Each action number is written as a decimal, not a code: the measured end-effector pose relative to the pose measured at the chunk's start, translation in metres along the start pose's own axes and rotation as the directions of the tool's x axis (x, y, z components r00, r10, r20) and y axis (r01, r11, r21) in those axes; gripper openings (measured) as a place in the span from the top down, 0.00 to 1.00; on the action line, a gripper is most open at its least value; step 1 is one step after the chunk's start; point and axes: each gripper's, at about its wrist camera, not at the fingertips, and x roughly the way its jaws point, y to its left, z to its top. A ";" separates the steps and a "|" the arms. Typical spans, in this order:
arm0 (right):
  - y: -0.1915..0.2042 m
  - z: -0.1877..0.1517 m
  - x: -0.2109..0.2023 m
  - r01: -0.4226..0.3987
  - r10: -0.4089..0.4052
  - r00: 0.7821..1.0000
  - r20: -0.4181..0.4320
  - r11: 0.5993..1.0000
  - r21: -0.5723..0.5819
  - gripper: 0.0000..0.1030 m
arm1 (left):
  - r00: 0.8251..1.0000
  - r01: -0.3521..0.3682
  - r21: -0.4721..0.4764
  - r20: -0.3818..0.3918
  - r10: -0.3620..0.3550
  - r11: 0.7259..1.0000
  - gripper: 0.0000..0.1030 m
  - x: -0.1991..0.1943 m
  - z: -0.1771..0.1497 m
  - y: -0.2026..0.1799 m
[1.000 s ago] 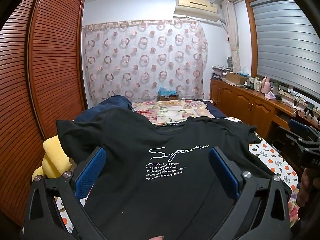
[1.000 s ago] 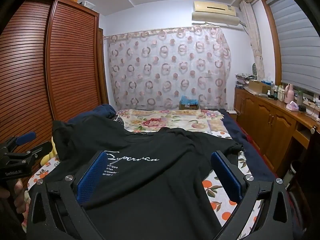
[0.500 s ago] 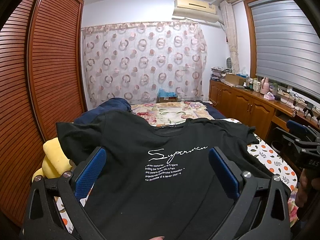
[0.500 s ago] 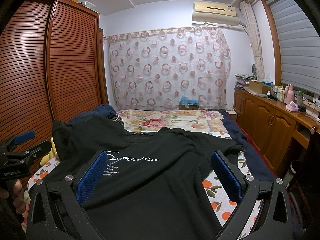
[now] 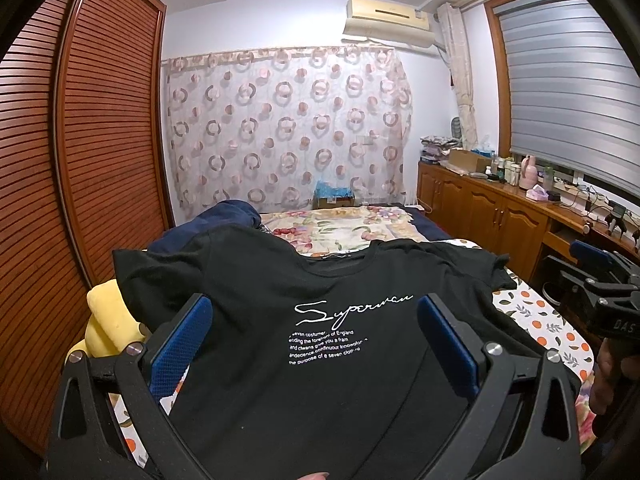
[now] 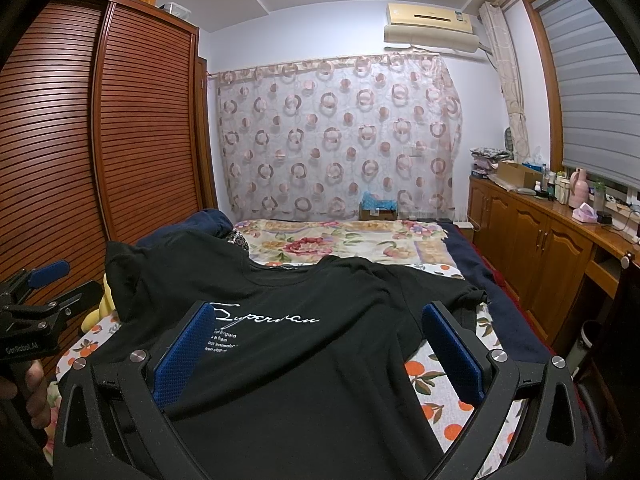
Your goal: Fold small clothes
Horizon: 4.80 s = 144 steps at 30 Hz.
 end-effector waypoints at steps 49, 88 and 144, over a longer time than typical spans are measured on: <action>0.003 0.003 0.000 -0.017 0.017 1.000 -0.007 1.000 0.006 0.00 | 1.000 0.000 0.007 0.026 0.000 1.000 0.00 -0.010 0.005 -0.003; -0.020 0.009 0.099 -0.170 0.150 0.958 -0.245 0.983 -0.066 0.01 | 0.987 -0.077 -0.020 -0.141 0.073 0.997 0.00 0.066 -0.007 0.108; -0.016 -0.001 0.112 -0.195 0.175 0.944 -0.278 0.980 -0.046 0.01 | 0.994 0.069 -0.065 -0.078 -0.074 0.996 0.94 0.106 0.065 0.152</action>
